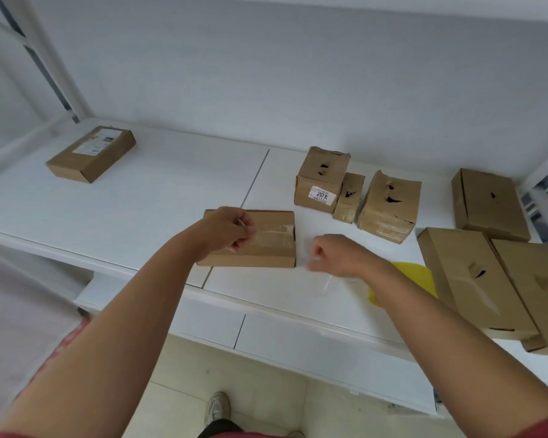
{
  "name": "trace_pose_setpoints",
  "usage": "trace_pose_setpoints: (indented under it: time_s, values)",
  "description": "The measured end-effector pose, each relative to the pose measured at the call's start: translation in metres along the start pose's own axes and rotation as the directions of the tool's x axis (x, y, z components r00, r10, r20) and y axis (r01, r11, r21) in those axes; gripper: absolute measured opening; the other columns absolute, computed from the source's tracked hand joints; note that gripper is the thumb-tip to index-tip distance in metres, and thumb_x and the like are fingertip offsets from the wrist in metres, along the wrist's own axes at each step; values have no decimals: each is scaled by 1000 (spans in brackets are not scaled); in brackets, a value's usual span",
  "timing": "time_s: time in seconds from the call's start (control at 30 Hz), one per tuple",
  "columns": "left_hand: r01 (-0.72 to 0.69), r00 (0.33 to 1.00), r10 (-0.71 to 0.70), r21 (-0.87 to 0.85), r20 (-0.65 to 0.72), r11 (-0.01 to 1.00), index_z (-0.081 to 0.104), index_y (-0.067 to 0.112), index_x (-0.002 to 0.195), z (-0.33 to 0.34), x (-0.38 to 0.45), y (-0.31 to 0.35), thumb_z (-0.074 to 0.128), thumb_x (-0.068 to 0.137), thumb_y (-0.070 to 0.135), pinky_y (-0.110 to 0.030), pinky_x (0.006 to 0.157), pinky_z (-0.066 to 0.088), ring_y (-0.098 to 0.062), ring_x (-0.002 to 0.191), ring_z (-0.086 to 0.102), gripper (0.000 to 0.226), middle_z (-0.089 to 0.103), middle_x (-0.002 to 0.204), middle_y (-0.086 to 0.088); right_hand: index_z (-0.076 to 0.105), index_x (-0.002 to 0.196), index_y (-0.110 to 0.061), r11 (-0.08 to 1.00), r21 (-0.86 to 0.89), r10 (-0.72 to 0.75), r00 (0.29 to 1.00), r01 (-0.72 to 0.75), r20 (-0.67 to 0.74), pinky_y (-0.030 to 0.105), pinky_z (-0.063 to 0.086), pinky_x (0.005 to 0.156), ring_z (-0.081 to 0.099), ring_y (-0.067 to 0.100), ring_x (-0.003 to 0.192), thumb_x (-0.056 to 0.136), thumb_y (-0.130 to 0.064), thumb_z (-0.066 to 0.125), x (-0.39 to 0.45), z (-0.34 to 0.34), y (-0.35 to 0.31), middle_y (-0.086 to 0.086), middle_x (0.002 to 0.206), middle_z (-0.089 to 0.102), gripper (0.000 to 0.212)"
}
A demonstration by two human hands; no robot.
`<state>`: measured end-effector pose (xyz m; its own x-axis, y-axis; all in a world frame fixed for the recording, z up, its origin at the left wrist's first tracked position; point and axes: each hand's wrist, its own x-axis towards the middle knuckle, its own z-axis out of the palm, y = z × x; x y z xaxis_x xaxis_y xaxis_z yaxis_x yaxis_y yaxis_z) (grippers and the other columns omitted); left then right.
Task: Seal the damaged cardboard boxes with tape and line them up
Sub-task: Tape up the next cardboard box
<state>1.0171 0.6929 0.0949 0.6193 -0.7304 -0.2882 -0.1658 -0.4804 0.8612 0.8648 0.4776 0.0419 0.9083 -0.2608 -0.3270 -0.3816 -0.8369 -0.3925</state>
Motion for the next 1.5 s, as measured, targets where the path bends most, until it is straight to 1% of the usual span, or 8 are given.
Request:
trace_pose_setpoints:
  time_s: [0.17, 0.4, 0.53, 0.77, 0.9, 1.1, 1.3, 1.5]
  values:
    - [-27, 1000, 27, -19, -7, 999, 63, 8, 87, -19, -2, -7, 61, 95, 5, -23, 58, 48, -14, 62, 53, 9, 60, 72, -7, 68, 99, -19, 554, 831, 92, 989, 43, -112, 25, 48, 61, 65, 11, 72, 77, -63, 55, 4, -15, -53, 4, 91, 75, 50]
    - [-61, 998, 60, -97, -17, 993, 68, 9, 98, -52, 9, -20, 63, 91, 4, -24, 57, 44, -18, 64, 52, 11, 61, 72, -7, 68, 85, -9, 560, 822, 114, 974, 102, -198, 20, 48, 57, 62, 12, 59, 92, -5, 65, 28, -12, -101, 2, 66, 70, 9]
    - [-72, 994, 63, -105, -90, 992, 63, 14, 118, -69, 22, -22, 70, 88, 9, -31, 68, 49, -13, 59, 56, 31, 70, 82, -8, 70, 83, -12, 653, 736, 148, 922, 181, -357, 16, 51, 60, 60, 5, 55, 92, -2, 65, 35, -23, -120, -3, 62, 69, 15]
    - [-160, 976, 120, -225, -179, 961, 64, 16, 78, -77, 36, -20, 75, 84, 14, -23, 62, 50, -11, 57, 62, 13, 63, 56, 7, 63, 102, -8, 619, 754, 265, 846, 219, -463, 21, 55, 71, 66, 12, 69, 91, -9, 69, 43, -27, -126, 5, 69, 70, 13]
    - [-91, 991, 45, -376, -129, 922, 67, 14, 88, -69, 37, -33, 75, 84, 14, -46, 79, 58, -18, 67, 64, 8, 68, 76, 6, 67, 88, -2, 649, 734, 256, 849, 203, -462, 24, 49, 66, 60, 14, 66, 92, -6, 65, 49, -24, -119, 7, 70, 67, 6]
    - [-56, 998, 59, 463, 8, 885, 45, 26, 139, -59, 35, -75, 74, 79, 49, -36, 100, 38, -23, 124, 38, 71, 39, 135, -1, 62, 88, -14, 328, 892, 362, 831, 311, -423, 19, 50, 64, 62, 10, 71, 95, -5, 59, 48, -17, -97, 1, 75, 66, 12]
    - [-200, 976, 209, 586, 54, 785, 47, 22, 143, -62, 40, -96, 67, 89, 40, -39, 112, 30, -25, 138, 26, 60, 34, 152, 2, 66, 91, -25, 35, 966, 284, 924, 256, -255, 24, 50, 77, 65, 13, 90, 93, -4, 60, 54, 17, -96, 2, 98, 72, 22]
    - [-283, 958, 263, 234, 114, 930, 53, 7, 136, -71, 49, -102, 66, 92, 6, -30, 108, 37, -19, 129, 43, 46, 41, 148, 0, 50, 111, -65, 626, 745, 200, 876, 230, -438, 15, 42, 87, 55, -1, 105, 82, -20, 75, 54, 38, -97, -10, 119, 55, 59]
